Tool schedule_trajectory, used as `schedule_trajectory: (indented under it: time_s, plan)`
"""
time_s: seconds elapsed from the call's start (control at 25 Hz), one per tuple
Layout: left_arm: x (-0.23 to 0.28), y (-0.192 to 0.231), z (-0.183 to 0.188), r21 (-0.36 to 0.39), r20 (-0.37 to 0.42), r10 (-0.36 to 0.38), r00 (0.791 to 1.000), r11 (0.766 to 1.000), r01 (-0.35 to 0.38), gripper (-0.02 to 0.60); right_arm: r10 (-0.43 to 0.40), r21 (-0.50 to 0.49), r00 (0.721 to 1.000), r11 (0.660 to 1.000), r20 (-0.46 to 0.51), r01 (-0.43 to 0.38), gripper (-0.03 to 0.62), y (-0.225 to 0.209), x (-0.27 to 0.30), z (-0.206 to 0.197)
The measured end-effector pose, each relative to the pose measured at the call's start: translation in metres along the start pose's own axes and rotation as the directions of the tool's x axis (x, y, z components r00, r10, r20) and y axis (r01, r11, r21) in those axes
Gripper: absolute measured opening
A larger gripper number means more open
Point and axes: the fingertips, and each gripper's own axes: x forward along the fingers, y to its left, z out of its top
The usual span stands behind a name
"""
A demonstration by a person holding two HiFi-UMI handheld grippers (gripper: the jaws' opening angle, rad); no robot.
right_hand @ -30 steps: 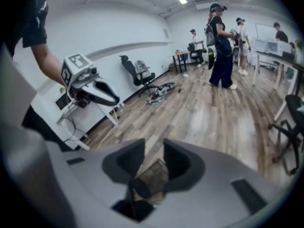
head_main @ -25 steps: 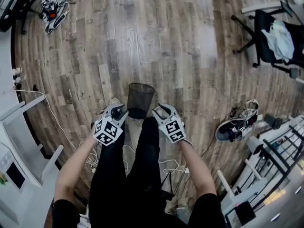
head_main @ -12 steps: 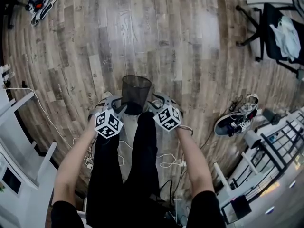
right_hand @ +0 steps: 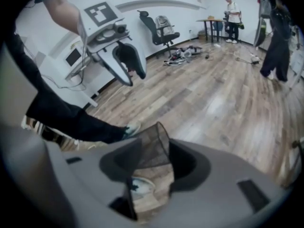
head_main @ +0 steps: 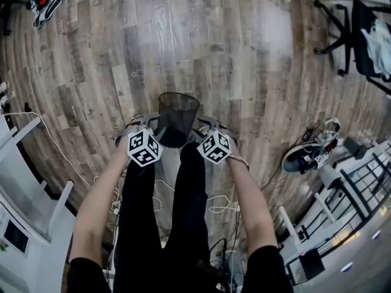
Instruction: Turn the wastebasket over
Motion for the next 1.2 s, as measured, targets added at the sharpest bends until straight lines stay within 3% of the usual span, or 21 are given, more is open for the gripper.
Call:
schedule_trajectory:
  time_s: [0.16, 0.4, 0.6, 0.8, 1.2]
  plan:
    - [0.031, -0.004, -0.018, 0.015, -0.053, -0.051, 0.997, 0.999, 0.052, 0.172, 0.003, 0.029, 1.0, 1.0, -0.018, -0.003, 0.19, -0.005, 0.02, -0.014]
    - [0.069, 0.003, -0.033, 0.08, -0.07, -0.018, 0.997, 0.997, 0.024, 0.169, -0.012, 0.062, 1.0, 0.998, -0.025, 0.014, 0.19, -0.01, 0.052, -0.029]
    - [0.095, 0.002, -0.047, 0.164, -0.096, -0.027, 0.995, 0.986, 0.042, 0.159, -0.006, 0.084, 0.998, 0.996, -0.057, 0.01, 0.19, -0.01, 0.077, -0.039]
    - [0.115, 0.001, -0.056, 0.162, -0.1, -0.072, 0.992, 0.983, 0.088, 0.153, 0.01, 0.068, 0.995, 0.998, -0.095, -0.003, 0.19, -0.012, 0.101, -0.052]
    - [0.145, 0.018, -0.07, 0.133, -0.121, -0.036, 0.992, 0.99, 0.052, 0.147, 0.008, 0.024, 0.995, 1.0, -0.104, -0.006, 0.19, -0.015, 0.13, -0.056]
